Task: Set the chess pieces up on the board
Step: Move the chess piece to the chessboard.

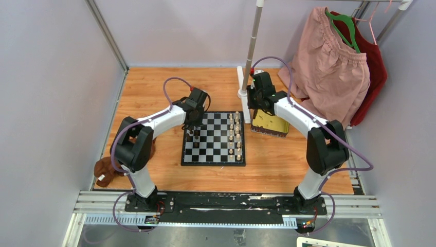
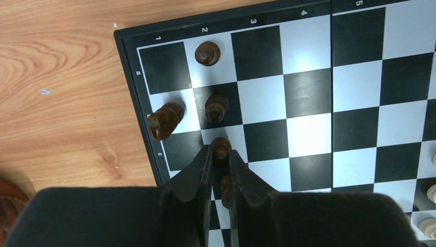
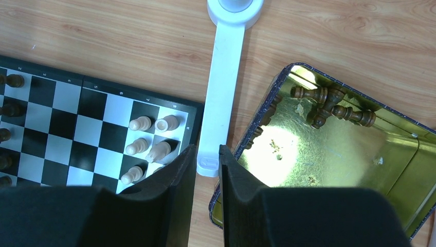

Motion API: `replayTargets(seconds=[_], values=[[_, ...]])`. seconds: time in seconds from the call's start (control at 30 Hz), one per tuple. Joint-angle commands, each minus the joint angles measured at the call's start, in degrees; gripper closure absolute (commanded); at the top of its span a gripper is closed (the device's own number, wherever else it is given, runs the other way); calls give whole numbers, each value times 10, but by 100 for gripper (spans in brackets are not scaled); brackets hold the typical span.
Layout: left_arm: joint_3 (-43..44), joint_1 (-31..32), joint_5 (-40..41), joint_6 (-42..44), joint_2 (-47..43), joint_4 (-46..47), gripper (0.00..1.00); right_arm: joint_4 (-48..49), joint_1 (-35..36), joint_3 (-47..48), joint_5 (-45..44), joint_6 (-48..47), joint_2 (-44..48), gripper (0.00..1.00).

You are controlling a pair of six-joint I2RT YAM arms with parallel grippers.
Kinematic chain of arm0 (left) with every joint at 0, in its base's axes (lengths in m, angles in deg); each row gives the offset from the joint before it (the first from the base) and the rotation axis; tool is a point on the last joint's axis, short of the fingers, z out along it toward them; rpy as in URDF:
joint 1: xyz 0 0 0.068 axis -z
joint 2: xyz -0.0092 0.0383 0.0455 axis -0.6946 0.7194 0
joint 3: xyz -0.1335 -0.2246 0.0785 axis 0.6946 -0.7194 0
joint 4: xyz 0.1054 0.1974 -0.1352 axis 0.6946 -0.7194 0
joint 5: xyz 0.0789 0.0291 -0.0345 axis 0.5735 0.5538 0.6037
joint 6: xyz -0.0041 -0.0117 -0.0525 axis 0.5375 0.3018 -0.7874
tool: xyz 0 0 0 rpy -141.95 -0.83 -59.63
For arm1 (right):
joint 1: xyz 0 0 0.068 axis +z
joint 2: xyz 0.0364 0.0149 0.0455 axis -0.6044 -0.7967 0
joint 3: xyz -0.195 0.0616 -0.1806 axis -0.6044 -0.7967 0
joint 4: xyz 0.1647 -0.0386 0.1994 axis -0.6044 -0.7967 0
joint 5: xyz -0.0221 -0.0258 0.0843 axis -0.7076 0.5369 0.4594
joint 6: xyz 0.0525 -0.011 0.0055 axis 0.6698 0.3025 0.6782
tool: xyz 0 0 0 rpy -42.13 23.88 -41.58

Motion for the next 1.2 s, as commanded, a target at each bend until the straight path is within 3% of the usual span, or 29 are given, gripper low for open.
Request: replayTargets(seconds=[0.0, 0.27, 0.47, 0.63, 0.93, 1.17], values=[[-10, -5, -2, -6, -15, 2, 88, -1, -7, 5, 5, 6, -6, 73], [-13, -6, -6, -6, -13, 9, 86, -4, -6, 13, 6, 5, -11, 73], [-14, -6, -8, -7, -13, 11, 75, -4, -6, 10, 4, 5, -11, 73], [-15, -6, 0, -7, -20, 10, 60, -4, -6, 11, 6, 6, -12, 73], [-2, -8, 14, -3, -46, -9, 55, -15, -9, 22, -22, 2, -7, 73], [27, -8, 7, -1, -86, -30, 41, -45, -46, 29, -65, 17, -1, 72]])
